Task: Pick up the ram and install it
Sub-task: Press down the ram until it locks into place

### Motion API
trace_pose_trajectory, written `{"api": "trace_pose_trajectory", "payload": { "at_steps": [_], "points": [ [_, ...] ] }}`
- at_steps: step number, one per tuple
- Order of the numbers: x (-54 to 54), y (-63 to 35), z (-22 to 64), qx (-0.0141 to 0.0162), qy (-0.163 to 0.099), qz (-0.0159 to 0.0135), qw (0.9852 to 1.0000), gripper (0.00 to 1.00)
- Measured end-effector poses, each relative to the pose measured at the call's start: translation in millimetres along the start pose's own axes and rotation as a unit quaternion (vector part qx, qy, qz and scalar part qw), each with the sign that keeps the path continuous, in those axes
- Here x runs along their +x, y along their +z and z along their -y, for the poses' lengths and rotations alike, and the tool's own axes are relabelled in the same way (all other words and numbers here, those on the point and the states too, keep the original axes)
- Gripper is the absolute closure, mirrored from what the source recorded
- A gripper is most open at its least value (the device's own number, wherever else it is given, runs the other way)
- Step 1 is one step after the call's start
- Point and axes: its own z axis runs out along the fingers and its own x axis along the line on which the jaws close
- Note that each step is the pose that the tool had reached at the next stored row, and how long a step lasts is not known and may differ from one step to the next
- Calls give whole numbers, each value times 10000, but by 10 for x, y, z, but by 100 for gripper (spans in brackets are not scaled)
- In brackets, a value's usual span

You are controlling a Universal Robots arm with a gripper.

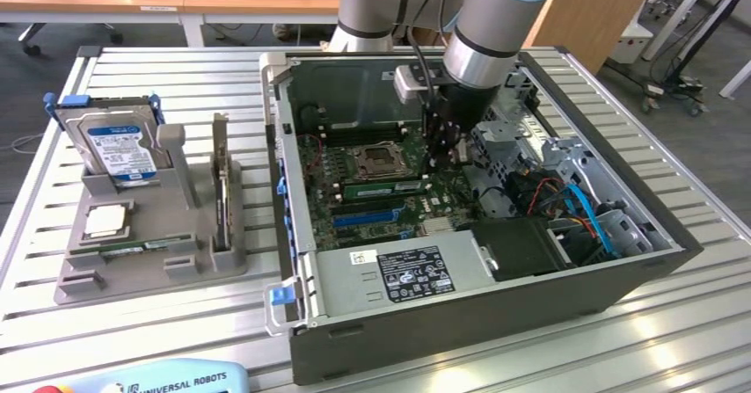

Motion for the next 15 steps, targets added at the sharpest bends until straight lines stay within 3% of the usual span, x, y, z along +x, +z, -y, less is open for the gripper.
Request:
{"api": "trace_pose_trajectory", "payload": {
  "at_steps": [15],
  "points": [
    [4,40,-581,1,10,0,10000,90]
  ]
}}
